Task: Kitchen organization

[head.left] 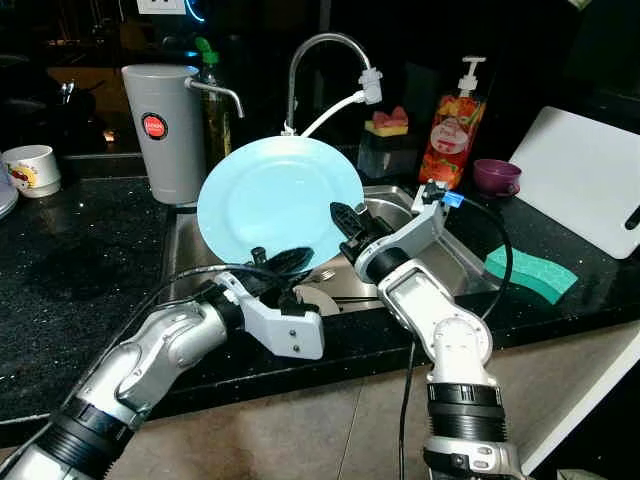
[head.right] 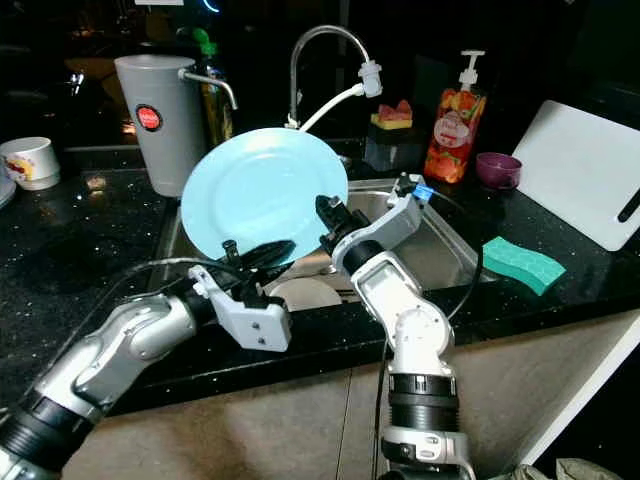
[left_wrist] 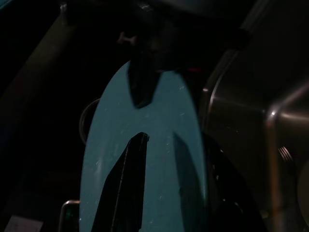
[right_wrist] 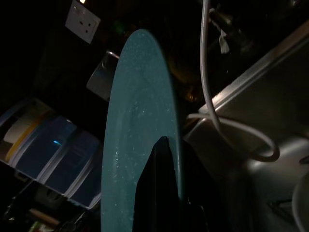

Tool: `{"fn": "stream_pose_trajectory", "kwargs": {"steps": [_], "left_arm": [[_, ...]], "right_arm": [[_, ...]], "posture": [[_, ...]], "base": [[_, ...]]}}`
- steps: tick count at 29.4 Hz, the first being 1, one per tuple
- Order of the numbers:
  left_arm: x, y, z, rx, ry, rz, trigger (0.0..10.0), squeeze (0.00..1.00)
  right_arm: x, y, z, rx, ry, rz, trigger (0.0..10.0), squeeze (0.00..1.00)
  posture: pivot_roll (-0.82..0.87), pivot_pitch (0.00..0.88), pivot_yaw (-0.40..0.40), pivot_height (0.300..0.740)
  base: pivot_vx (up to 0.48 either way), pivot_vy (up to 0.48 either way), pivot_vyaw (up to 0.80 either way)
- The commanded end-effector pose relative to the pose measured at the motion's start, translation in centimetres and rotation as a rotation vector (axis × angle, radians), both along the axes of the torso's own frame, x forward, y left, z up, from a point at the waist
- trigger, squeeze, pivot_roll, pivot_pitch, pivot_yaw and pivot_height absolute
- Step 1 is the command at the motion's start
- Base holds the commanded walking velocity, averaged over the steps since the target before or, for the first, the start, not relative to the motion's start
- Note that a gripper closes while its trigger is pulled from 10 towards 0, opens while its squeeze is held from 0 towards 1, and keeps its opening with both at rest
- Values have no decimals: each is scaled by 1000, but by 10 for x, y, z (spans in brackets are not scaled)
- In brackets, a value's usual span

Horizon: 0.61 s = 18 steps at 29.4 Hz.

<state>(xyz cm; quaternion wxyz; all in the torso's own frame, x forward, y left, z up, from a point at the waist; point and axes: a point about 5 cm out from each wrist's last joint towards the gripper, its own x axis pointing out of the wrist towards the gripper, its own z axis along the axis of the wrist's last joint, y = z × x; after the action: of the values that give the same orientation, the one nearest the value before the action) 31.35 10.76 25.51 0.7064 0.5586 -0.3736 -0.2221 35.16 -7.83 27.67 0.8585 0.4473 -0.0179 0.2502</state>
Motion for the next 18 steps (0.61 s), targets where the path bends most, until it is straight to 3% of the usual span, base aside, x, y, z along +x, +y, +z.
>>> {"fn": "stream_pose_trajectory", "kwargs": {"steps": [1,6,8,9,10,12,13,14,15,16,17,18], "left_arm": [[2,5,8,-70,-6,31,10000,0],[-6,7,-13,-90,53,40,10000,0],[-6,7,-13,-90,53,40,10000,0],[-8,7,-16,-116,77,42,10000,0],[-8,7,-16,-116,77,42,10000,0],[-9,10,-15,-260,151,75,10000,0],[-9,10,-15,-260,151,75,10000,0],[-8,12,-13,-338,181,98,10000,0],[-8,12,-13,-338,181,98,10000,0],[-6,15,-10,-445,220,130,10000,0],[-6,15,-10,-445,220,130,10000,0],[-2,19,-10,-603,283,175,10000,0]], "right_arm": [[-1,1,-5,-31,2,-22,10000,0],[8,-24,-7,-231,-42,-274,10000,0],[8,-24,-7,-231,-42,-274,10000,0],[13,-33,-10,-293,-40,-339,10000,0],[13,-33,-10,-293,-40,-339,10000,0],[20,-40,-18,-426,-22,-414,10000,0],[20,-40,-18,-426,-22,-414,10000,0],[22,-40,-24,-480,-14,-431,10000,0],[22,-40,-24,-480,-14,-431,10000,0],[22,-36,-29,-493,-5,-423,10000,494],[22,-36,-29,-493,-5,-423,10000,494],[21,-31,-34,-491,1,-402,10000,1000]], "posture": [[139,69,-56,740],[131,68,-49,740],[131,68,-49,740],[126,65,-49,740],[126,65,-49,740],[130,60,-49,740],[130,60,-49,740],[137,55,-45,740],[137,55,-45,740],[137,55,-45,740],[137,55,-45,740],[143,49,-41,740]], "base": [[0,0,0],[0,0,0],[0,0,0],[0,0,0],[0,0,0],[0,0,0],[0,0,0],[0,0,0],[0,0,0],[0,0,0],[0,0,0],[0,0,0]]}}
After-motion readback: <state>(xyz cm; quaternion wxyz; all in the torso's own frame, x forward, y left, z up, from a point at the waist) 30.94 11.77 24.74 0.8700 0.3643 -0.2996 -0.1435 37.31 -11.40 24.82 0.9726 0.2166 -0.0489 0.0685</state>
